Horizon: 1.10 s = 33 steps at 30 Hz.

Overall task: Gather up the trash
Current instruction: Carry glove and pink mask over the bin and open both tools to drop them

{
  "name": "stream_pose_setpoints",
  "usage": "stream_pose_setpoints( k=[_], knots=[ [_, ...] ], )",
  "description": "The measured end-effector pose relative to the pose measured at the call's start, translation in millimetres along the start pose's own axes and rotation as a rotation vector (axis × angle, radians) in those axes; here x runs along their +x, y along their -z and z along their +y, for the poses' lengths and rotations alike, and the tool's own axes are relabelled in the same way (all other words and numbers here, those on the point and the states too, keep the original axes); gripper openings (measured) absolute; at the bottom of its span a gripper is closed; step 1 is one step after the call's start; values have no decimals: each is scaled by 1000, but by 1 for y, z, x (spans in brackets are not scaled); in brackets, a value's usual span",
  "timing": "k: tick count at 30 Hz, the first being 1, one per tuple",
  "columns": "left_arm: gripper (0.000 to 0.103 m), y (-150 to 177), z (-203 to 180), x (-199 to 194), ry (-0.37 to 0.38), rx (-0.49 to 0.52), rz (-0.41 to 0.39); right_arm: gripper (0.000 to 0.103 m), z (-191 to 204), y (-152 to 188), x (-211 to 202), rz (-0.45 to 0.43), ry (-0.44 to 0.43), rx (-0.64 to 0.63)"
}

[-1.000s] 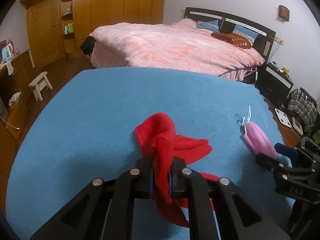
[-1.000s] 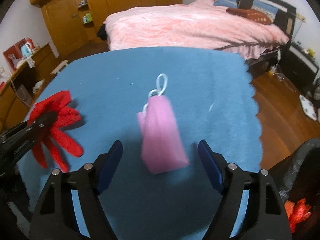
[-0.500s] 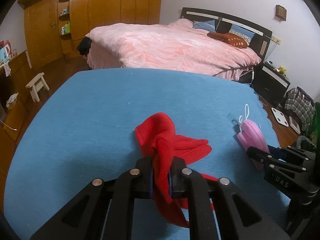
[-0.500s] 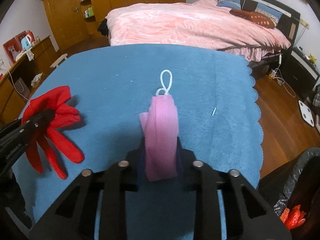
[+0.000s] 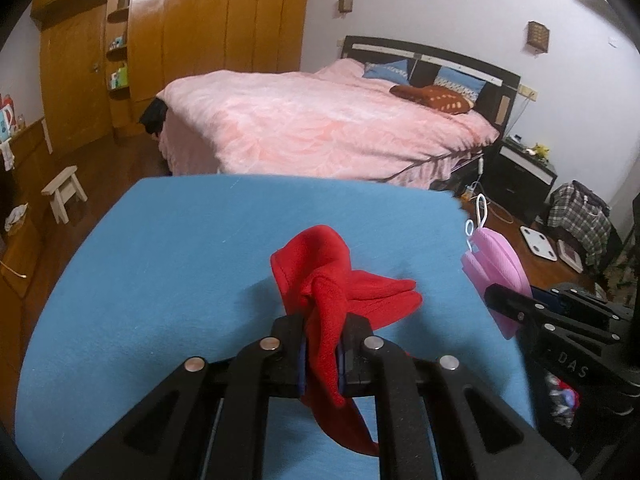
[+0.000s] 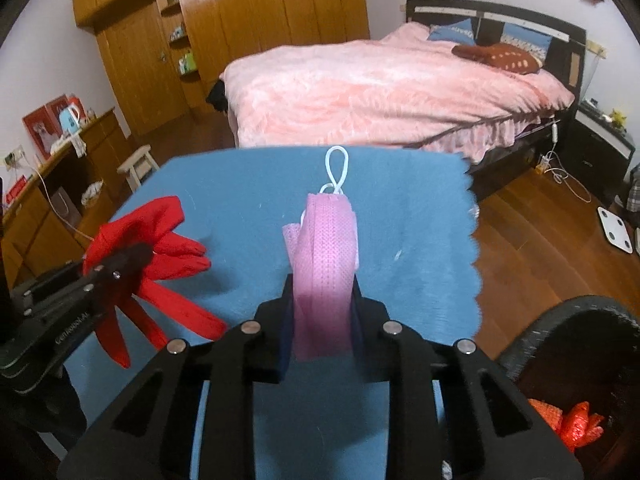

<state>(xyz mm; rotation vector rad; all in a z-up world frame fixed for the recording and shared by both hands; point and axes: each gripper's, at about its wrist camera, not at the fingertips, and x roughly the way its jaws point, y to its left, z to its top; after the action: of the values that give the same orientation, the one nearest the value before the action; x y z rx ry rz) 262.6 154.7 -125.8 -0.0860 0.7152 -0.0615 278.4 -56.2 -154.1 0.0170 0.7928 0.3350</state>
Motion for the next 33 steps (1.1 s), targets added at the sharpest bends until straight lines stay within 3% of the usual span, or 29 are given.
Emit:
stream_pose_setpoints(
  k=[19,33],
  knots=[
    [10,-5,-133,-60,201,103,-63,25,-81,27,-134,-146,104,66],
    [10,14,-218,-64,318,194,-41,25,-155,65,-183,-172,230,157]
  ],
)
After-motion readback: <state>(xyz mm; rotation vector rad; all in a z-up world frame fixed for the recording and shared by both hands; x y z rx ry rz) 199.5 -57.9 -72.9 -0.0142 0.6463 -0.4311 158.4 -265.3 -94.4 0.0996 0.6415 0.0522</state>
